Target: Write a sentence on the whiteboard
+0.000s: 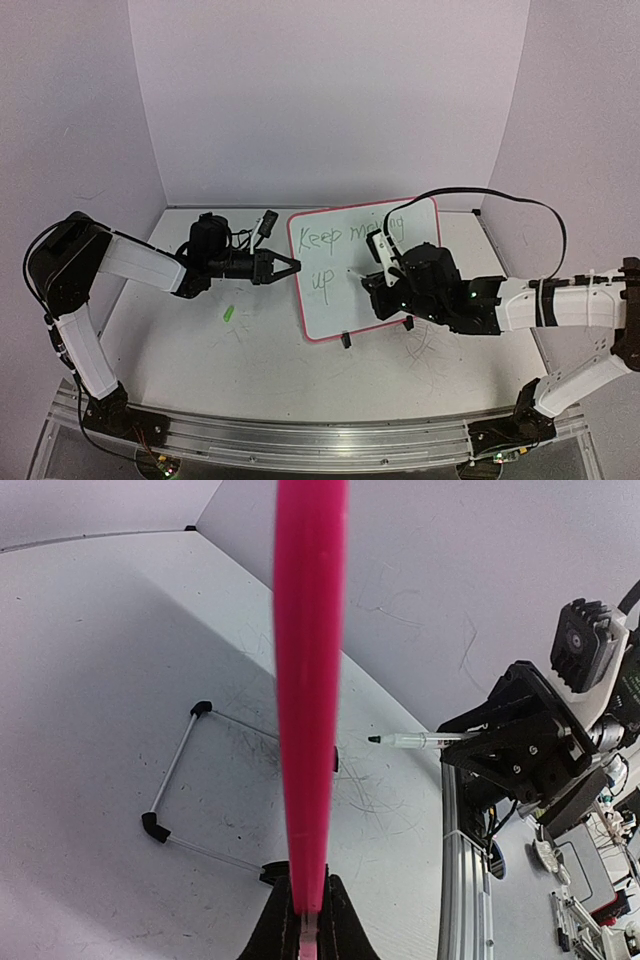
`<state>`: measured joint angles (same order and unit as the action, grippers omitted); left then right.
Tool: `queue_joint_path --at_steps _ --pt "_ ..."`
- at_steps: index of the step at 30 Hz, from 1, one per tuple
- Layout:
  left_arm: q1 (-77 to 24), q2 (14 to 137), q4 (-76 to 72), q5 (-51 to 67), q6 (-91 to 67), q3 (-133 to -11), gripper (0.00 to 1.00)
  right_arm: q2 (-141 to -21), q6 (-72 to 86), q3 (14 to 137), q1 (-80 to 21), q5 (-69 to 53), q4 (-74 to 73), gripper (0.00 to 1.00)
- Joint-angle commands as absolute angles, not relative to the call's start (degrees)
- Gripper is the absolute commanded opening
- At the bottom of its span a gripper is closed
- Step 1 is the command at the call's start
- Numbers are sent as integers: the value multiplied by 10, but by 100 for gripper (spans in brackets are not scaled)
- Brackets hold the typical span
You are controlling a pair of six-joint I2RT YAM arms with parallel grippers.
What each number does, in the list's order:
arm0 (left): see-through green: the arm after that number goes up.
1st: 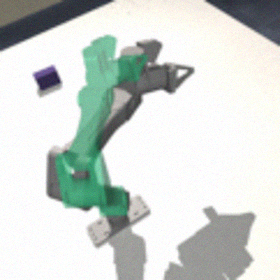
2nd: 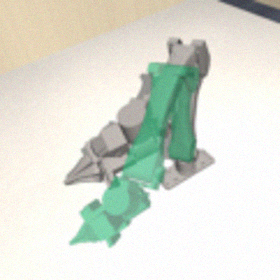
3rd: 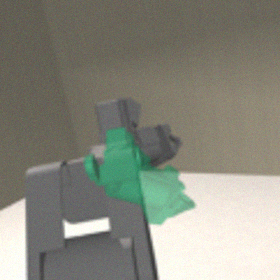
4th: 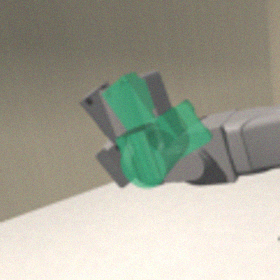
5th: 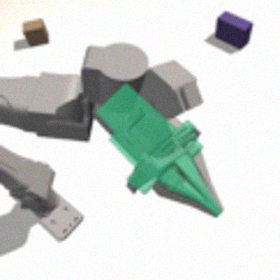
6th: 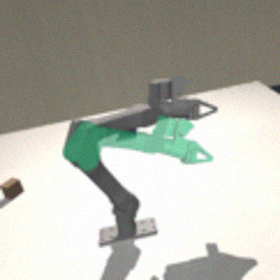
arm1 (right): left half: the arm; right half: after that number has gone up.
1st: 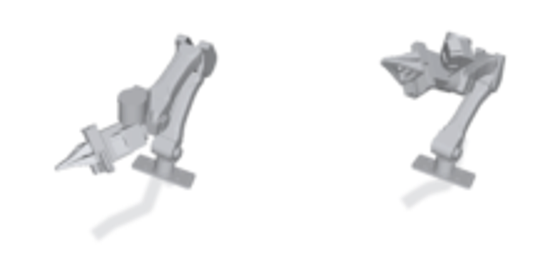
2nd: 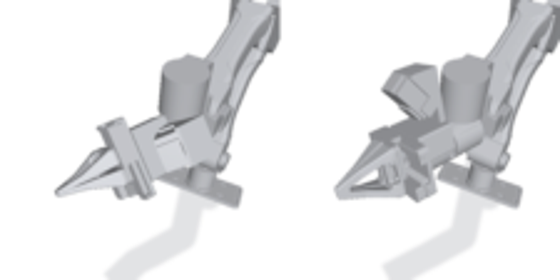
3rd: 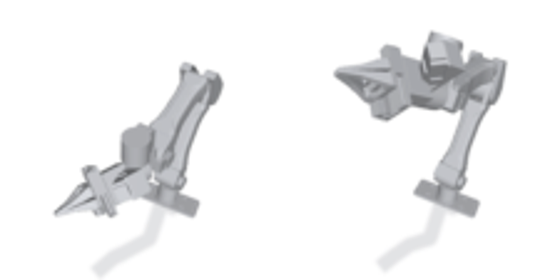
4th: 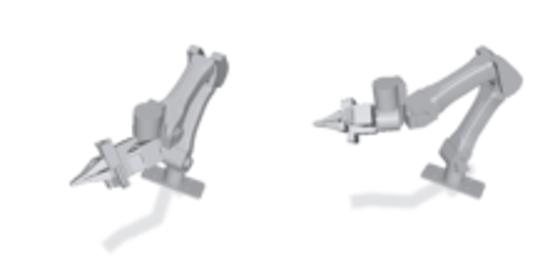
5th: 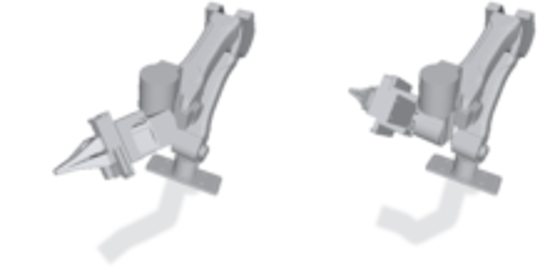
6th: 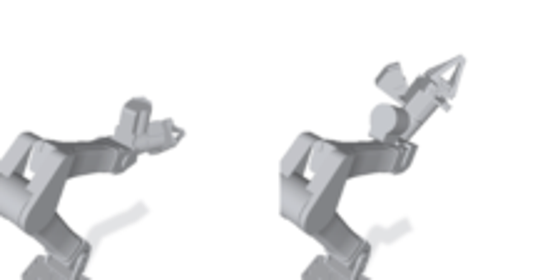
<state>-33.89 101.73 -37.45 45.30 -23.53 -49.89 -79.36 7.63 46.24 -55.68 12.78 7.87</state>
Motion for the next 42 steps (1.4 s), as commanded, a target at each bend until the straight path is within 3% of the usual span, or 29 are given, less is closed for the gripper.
queue_joint_path --at_steps 1,31,42 --pt "-337 1006 -359 440 -209 -519 0 -773 85 466 -551 121 107 0" --pt "-337 1006 -354 436 -204 -518 0 -824 52 507 -563 106 91 0" --pt "-337 1005 -352 435 -199 -518 0 -790 63 478 -563 142 104 0"
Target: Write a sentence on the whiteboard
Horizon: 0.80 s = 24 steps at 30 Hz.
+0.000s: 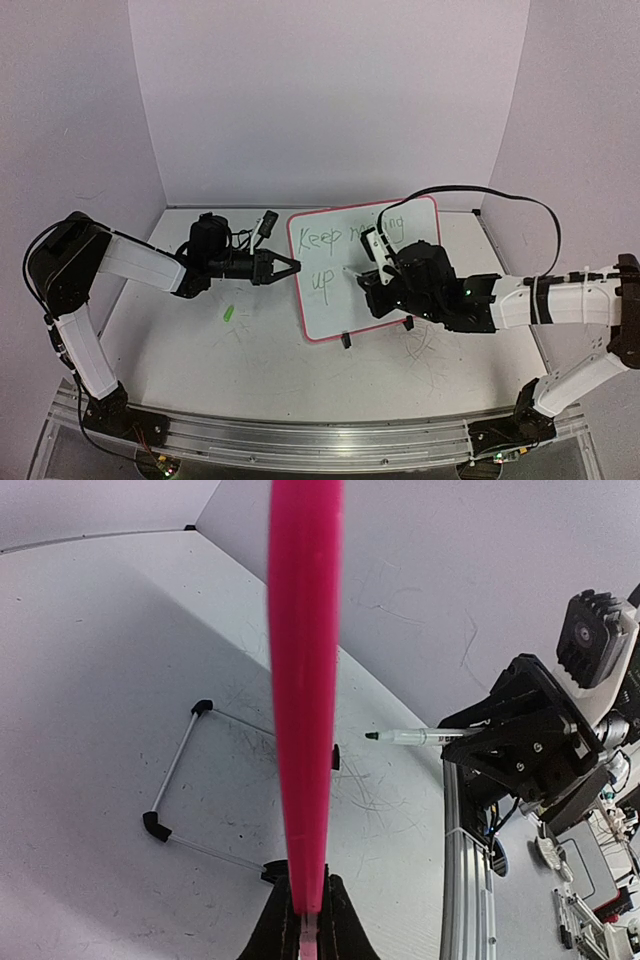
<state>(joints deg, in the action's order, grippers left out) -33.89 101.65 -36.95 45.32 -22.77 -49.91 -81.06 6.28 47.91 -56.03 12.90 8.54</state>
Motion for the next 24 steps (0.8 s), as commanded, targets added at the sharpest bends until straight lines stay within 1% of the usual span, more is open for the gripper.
queue_joint_path --at_steps 1,13,24 --pt "-337 1006 -351 436 -199 -518 0 -792 60 478 -563 139 104 0" --pt "-337 1005 -350 438 -198 -519 0 -845 47 518 -563 89 106 0" --pt "-337 1006 -348 439 -198 -518 0 -852 56 523 -563 124 112 0"
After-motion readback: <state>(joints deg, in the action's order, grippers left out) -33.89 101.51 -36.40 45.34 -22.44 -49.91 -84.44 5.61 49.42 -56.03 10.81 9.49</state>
